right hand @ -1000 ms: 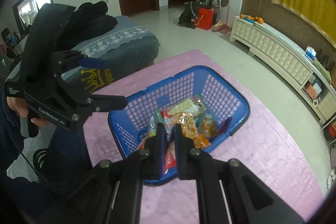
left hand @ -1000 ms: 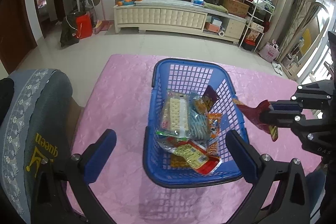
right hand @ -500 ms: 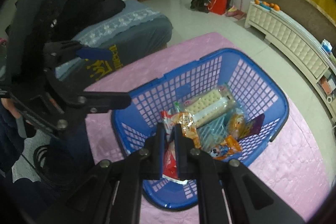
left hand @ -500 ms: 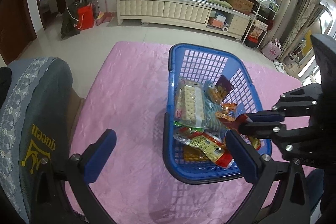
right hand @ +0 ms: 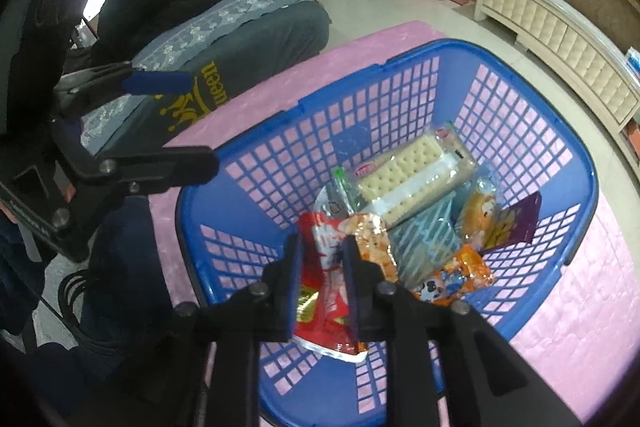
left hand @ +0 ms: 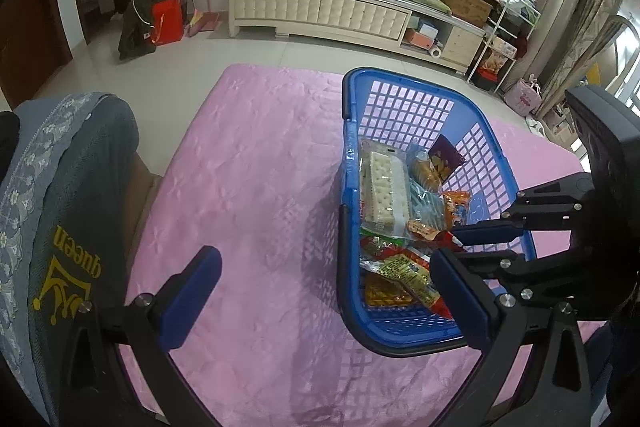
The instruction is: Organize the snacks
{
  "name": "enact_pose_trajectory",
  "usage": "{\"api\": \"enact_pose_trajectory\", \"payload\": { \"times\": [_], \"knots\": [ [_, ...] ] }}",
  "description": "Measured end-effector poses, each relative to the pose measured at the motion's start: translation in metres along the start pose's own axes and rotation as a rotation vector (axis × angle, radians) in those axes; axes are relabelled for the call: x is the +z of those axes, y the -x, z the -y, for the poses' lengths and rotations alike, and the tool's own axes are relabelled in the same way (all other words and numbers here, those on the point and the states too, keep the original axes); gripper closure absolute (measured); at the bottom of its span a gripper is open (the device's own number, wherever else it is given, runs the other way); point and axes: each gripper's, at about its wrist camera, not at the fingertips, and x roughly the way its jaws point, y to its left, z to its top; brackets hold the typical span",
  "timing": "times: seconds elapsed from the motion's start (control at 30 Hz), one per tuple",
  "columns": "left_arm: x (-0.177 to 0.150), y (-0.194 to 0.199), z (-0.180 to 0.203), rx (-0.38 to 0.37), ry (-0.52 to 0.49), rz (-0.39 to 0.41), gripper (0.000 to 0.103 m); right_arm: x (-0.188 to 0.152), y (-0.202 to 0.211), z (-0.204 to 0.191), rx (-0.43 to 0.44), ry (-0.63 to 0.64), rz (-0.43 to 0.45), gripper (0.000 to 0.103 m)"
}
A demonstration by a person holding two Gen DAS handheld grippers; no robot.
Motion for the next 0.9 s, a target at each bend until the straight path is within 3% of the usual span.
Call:
{"api": "enact_pose_trajectory", "payload": {
  "times": [0.2,0.37,0.63,0.73,0.9],
  "knots": [
    [-0.004,0.004,0.011,0.007,-0.029,0.015,0.000,-0.010,0.011,0.008,-0.042,-0.046,0.026,0.065],
    [-0.011,0.011,0.024,-0.019,-0.040,0.046,0.000,-0.027,0.037,0.009,-0.130,-0.118,0.105,0.063],
    [-0.029,0.042,0.055,-0.056,-0.047,0.147,0.000,-0.077,0.105,0.008,-0.232,-0.357,0.292,0.060],
    [-0.036,0.064,0.068,-0.084,-0.029,0.208,0.000,-0.104,0.138,0.009,-0.239,-0.459,0.376,0.054],
    [-0.049,0.103,0.099,-0.074,-0.063,0.313,0.000,-0.139,0.190,-0.009,-0.331,-0.533,0.494,0.048]
  ]
}}
